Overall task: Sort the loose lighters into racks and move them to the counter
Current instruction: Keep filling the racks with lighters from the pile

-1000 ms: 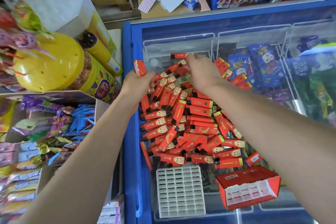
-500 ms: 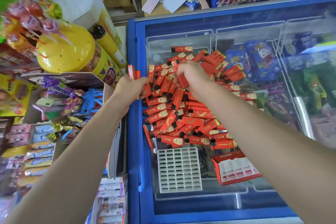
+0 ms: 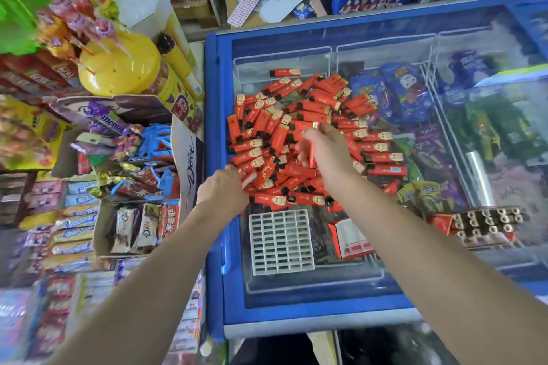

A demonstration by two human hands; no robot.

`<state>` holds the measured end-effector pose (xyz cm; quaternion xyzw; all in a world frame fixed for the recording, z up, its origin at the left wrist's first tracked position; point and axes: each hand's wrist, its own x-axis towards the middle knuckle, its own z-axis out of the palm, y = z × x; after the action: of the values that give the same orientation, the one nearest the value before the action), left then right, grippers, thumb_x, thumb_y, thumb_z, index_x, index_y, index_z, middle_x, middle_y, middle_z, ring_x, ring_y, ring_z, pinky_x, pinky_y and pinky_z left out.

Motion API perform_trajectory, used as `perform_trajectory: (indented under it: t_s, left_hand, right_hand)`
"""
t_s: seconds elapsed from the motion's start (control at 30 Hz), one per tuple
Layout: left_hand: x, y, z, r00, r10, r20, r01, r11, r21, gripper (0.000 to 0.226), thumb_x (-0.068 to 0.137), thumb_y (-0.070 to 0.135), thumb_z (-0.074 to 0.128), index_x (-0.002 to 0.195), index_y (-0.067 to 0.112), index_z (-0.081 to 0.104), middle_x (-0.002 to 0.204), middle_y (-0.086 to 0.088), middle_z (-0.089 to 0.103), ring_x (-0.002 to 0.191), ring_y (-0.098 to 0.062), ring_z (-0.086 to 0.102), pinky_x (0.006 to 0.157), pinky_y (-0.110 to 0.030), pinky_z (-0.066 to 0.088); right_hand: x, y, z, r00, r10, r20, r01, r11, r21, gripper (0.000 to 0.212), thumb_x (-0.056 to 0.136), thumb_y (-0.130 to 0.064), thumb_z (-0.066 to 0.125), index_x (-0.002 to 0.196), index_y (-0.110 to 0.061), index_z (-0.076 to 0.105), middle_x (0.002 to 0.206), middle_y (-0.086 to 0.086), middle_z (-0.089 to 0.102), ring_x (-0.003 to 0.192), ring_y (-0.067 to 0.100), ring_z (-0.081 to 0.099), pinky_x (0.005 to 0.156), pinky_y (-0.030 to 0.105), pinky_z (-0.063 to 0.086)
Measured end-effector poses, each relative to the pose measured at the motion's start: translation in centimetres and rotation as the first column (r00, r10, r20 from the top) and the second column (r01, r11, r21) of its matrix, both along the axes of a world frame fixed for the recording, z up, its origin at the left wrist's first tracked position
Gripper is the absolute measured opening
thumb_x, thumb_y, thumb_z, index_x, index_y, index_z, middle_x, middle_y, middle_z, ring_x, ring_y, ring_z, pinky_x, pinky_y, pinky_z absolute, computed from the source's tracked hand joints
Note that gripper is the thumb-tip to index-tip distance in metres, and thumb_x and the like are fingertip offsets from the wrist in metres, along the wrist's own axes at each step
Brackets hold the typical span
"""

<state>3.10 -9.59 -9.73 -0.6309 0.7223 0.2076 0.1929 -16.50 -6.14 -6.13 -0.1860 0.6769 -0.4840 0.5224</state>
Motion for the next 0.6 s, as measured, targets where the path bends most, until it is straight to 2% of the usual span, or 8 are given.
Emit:
perform_trajectory:
  t_s: [0.13,0.2,0.3,0.4,0.53,0.6]
  left_hand:
    - [-0.3,1.2,0.4,0.998,0.017,-0.060,-0.019,0.999,-0.040,0.027,0.096,0.024,0.061,0.112,0.009,0.044,0.110,-0.016,0.062,0.106,-0.040,0.065,0.076,-0.040,0.044]
    - [-0.2,1.6,0.3,0.994,0.037,-0.100,-0.042,0.998,-0.040,0.027,0.098,0.026,0.060,0.109,0.011,0.041,0.100,-0.012,0.055,0.099,-0.039,0.063,0.074,-0.040,0.043]
    - [-0.2,1.7,0.2,0.987,0.066,-0.144,-0.074,0.996,-0.053,0.028,0.099,0.029,0.061,0.108,0.011,0.041,0.099,-0.009,0.053,0.087,-0.030,0.055,0.072,-0.041,0.044]
    - [-0.6,1.4,-0.2,0.972,0.077,-0.221,-0.096,0.993,-0.074,0.029,0.098,0.028,0.064,0.111,0.009,0.047,0.105,-0.011,0.058,0.087,-0.029,0.056,0.070,-0.041,0.045]
    - [-1.7,1.4,-0.4,0.936,0.115,-0.333,-0.141,0.988,-0.057,0.038,0.099,0.038,0.066,0.113,0.007,0.049,0.103,-0.011,0.058,0.089,-0.031,0.059,0.072,-0.041,0.048]
    - [-2.4,1.5,-0.7,0.945,0.074,-0.318,-0.099,0.993,-0.064,0.038,0.098,0.034,0.067,0.117,0.006,0.050,0.110,-0.013,0.060,0.092,-0.032,0.059,0.074,-0.041,0.047]
  right_hand:
    - [-1.9,1.8,-0.2,0.992,-0.123,-0.039,0.123,0.992,-0.002,0.009,0.100,-0.009,0.051,0.092,-0.010,0.054,0.077,0.009,0.062,0.051,0.017,0.052,0.049,0.028,0.042]
    - [-2.8,2.6,-0.3,0.983,-0.176,-0.060,0.176,0.984,-0.002,0.008,0.100,-0.011,0.052,0.092,-0.010,0.055,0.075,0.008,0.061,0.051,0.016,0.052,0.049,0.029,0.042]
    - [-3.4,3.4,-0.3,0.978,-0.172,-0.120,0.175,0.984,0.014,0.008,0.098,-0.013,0.052,0.099,-0.006,0.057,0.074,0.005,0.060,0.050,0.013,0.051,0.050,0.030,0.042]
    - [-3.1,4.3,-0.1,0.984,-0.094,-0.152,0.101,0.994,0.036,0.010,0.099,-0.013,0.053,0.104,-0.007,0.059,0.075,0.003,0.062,0.053,0.012,0.053,0.051,0.027,0.044]
    - [-2.1,5.4,-0.5,0.947,0.132,-0.294,-0.092,0.985,0.144,0.014,0.092,-0.010,0.057,0.105,-0.003,0.060,0.080,0.008,0.064,0.067,0.020,0.058,0.062,0.036,0.048]
    - [-1.7,5.9,-0.6,0.907,0.214,-0.362,-0.160,0.972,0.174,0.015,0.092,-0.009,0.058,0.107,-0.005,0.057,0.082,0.006,0.060,0.066,0.018,0.055,0.055,0.028,0.045]
